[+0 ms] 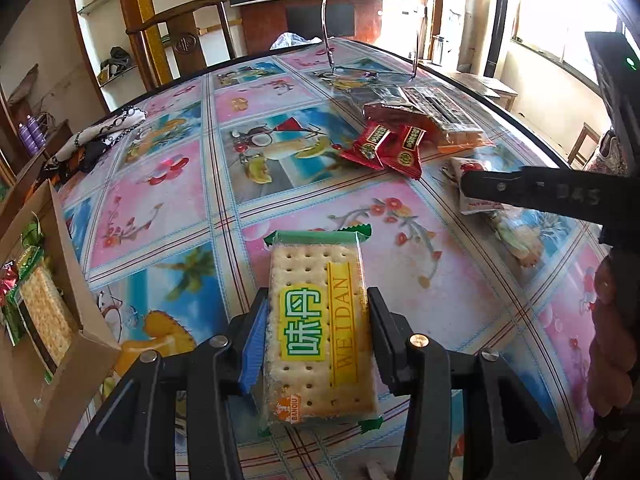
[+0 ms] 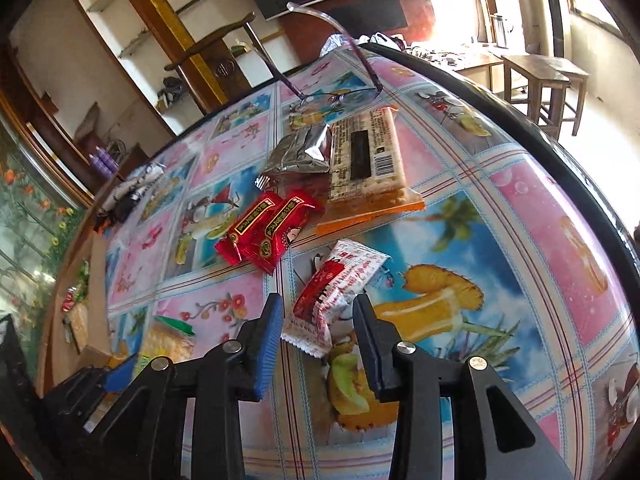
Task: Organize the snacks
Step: 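Grasp a red-white wrapped packet with the right gripper while the left grasps a WEIDAN cracker pack, then lift and carry the red-white packet and cracker pack toward the box with both grippers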
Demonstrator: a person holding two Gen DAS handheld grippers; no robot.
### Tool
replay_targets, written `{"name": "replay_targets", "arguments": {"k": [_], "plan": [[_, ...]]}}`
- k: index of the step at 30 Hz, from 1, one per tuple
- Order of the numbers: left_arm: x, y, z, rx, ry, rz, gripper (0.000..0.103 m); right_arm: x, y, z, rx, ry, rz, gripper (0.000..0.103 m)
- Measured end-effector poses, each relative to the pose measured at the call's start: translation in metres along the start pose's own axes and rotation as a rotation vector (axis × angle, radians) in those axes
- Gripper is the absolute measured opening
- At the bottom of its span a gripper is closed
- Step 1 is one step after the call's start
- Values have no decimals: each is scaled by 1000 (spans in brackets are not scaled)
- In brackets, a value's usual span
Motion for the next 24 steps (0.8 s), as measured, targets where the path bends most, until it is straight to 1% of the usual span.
{"name": "replay_targets", "arguments": {"k": [1, 3, 4, 9, 11, 13, 15, 21, 24], "plan": [[0, 0, 0, 0, 1, -2, 45, 3, -3, -1, -20, 0, 24, 34], [2, -1, -2, -2, 2, -3, 45, 7, -4, -6, -51, 18, 105, 30], [3, -2, -3, -5, 2, -2, 45, 9, -4, -8, -60, 19, 124, 28], [8, -5, -8, -19, 5, 9, 45, 11, -1, -9, -90, 23, 146, 20], [10, -7, -10, -25, 9, 11, 45, 6, -1, -8, -88, 34, 128, 19], [10, -8, -11, -33, 14, 11, 44, -1, -4, -8, -80, 55, 82, 19], [7, -10, -12, -38, 27, 13, 44, -9, -11, -10, -94, 89, 55, 19], [-1, -23, -15, -82, 60, -1, 45, -23, -39, -6, -190, 147, 4, 19], [-5, -31, -19, -93, 93, -46, 45, -28, -52, -3, -251, 175, 3, 19]]}}
Point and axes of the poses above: each gripper's, at about its wrist camera, not at the fingertips, and x roughly the way its jaws point, y to its right, z to its underside, the point moved 7 cm from there along x, roughly the way its jaws point, and after that the axes turned 4 degrees about y, right-handed, at the moved point
